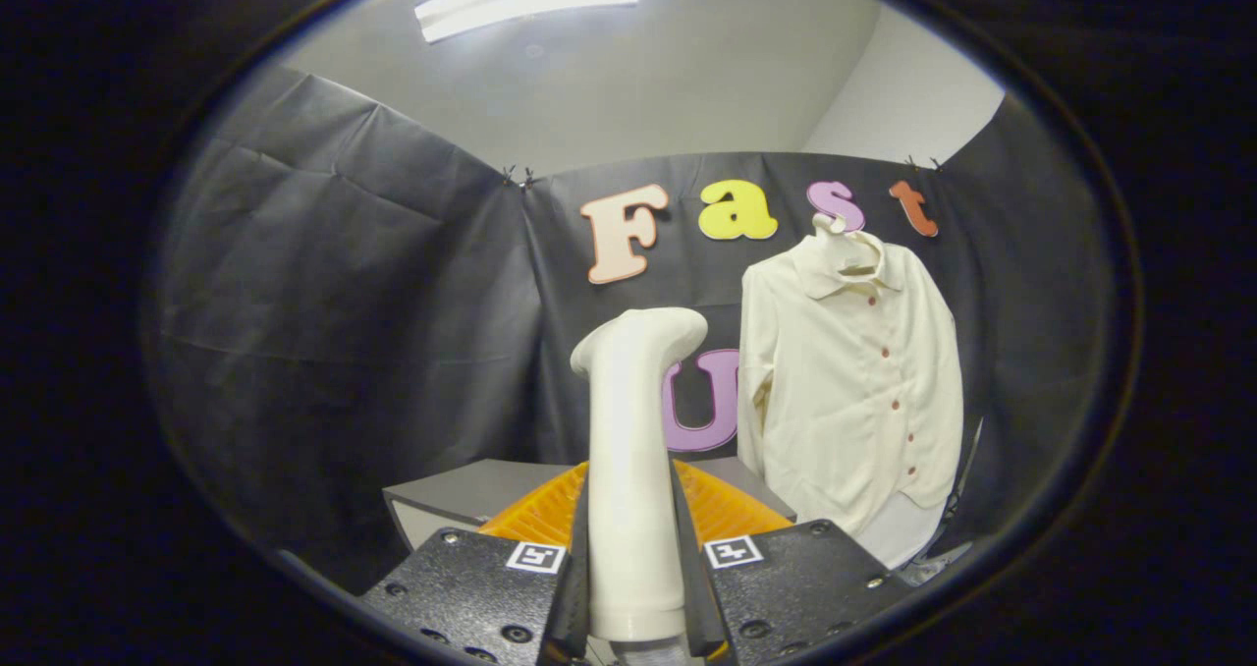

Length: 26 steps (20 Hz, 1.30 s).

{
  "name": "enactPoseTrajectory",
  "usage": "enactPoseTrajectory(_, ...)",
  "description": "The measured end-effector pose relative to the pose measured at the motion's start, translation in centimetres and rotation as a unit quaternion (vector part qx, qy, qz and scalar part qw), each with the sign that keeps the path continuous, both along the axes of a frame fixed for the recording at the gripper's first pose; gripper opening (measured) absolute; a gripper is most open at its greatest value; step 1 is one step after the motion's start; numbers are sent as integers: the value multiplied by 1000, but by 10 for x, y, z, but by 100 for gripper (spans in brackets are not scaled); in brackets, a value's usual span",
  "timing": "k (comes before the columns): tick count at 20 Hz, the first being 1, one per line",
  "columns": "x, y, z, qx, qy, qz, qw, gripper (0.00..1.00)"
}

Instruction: Iron the clothes twice with a garment steamer, once on the left side and once on the right side.

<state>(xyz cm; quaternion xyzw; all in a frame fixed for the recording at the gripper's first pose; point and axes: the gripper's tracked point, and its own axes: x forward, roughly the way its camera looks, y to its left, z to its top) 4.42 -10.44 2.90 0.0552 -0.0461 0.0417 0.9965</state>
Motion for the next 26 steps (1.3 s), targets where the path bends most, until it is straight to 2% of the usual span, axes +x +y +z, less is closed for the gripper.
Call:
enactPoseTrajectory(7, 9, -58, 6, -1, -13, -15, 1000, 37)
enactPoseTrajectory(18, 87, -179, 6, 49, -19, -60, 997, 37)
enactPoseTrajectory(26, 145, -233, -19, 58, -5, -85, 995, 37)
